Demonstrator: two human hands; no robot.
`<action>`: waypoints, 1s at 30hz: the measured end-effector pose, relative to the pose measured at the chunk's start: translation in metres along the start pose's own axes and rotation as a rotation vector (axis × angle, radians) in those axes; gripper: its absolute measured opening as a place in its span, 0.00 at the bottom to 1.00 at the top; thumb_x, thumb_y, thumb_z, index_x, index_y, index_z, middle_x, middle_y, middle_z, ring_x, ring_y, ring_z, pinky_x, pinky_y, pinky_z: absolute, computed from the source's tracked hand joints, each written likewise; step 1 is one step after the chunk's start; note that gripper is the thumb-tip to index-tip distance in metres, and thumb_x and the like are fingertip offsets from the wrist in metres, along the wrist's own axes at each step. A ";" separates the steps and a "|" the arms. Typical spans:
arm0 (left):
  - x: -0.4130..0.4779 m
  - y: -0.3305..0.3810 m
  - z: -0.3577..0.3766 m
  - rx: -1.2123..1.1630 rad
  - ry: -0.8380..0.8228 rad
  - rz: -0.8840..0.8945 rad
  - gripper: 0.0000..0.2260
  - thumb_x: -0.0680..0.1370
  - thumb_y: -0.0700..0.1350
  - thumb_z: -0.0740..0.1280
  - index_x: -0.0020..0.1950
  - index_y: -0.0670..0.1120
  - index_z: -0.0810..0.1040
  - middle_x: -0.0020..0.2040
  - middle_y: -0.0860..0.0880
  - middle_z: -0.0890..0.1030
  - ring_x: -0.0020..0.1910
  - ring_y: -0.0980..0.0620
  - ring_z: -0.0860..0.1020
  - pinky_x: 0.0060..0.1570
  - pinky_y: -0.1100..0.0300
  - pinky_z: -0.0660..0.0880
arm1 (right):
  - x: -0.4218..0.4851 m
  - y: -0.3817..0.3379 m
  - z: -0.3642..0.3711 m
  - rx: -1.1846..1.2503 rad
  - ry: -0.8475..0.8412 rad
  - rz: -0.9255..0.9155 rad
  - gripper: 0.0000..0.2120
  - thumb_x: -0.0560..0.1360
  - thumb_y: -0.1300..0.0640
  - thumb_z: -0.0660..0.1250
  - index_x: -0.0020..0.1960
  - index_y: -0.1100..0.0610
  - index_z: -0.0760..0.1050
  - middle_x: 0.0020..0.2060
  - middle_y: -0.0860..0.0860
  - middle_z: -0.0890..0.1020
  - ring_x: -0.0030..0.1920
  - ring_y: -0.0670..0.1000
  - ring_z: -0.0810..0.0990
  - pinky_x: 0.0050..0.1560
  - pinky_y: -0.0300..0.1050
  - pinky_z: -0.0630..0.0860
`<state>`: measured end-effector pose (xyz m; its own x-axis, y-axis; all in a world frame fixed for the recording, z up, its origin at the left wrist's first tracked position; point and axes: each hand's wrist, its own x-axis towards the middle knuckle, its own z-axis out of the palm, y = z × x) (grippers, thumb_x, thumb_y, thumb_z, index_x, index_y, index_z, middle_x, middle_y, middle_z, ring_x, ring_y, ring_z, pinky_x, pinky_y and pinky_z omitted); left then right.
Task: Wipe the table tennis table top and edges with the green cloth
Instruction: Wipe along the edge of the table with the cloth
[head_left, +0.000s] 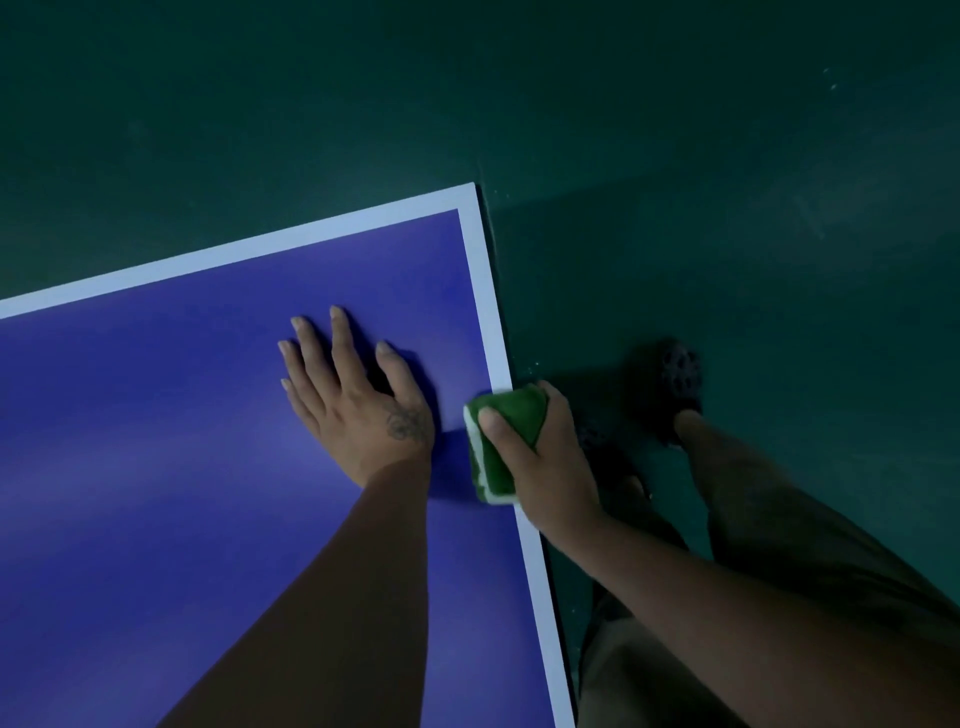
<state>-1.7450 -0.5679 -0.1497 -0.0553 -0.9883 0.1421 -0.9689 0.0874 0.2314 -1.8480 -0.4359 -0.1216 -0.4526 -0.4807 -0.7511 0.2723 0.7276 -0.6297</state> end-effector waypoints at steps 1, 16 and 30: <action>0.000 -0.001 0.001 -0.001 0.005 0.003 0.24 0.87 0.54 0.62 0.83 0.50 0.71 0.86 0.46 0.64 0.86 0.44 0.59 0.84 0.43 0.55 | 0.013 -0.012 -0.002 0.009 -0.016 -0.021 0.52 0.66 0.21 0.65 0.81 0.50 0.64 0.69 0.49 0.77 0.66 0.51 0.79 0.69 0.52 0.76; 0.080 0.056 0.020 0.063 -0.114 -0.854 0.30 0.86 0.68 0.48 0.88 0.64 0.48 0.89 0.54 0.46 0.88 0.46 0.43 0.82 0.29 0.40 | 0.096 -0.108 -0.014 -0.030 -0.075 -0.176 0.47 0.78 0.32 0.72 0.85 0.56 0.58 0.74 0.53 0.73 0.70 0.52 0.74 0.66 0.40 0.67; 0.117 0.060 0.030 0.125 -0.038 -1.073 0.29 0.86 0.69 0.50 0.87 0.65 0.53 0.89 0.56 0.51 0.88 0.49 0.47 0.84 0.39 0.44 | 0.107 -0.129 -0.002 0.085 0.003 -0.011 0.44 0.74 0.38 0.72 0.84 0.52 0.62 0.75 0.49 0.73 0.75 0.52 0.73 0.78 0.55 0.70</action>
<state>-1.8168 -0.6816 -0.1483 0.8318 -0.5447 -0.1069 -0.5335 -0.8376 0.1174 -1.9334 -0.5796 -0.1201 -0.4581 -0.4867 -0.7438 0.3382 0.6785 -0.6522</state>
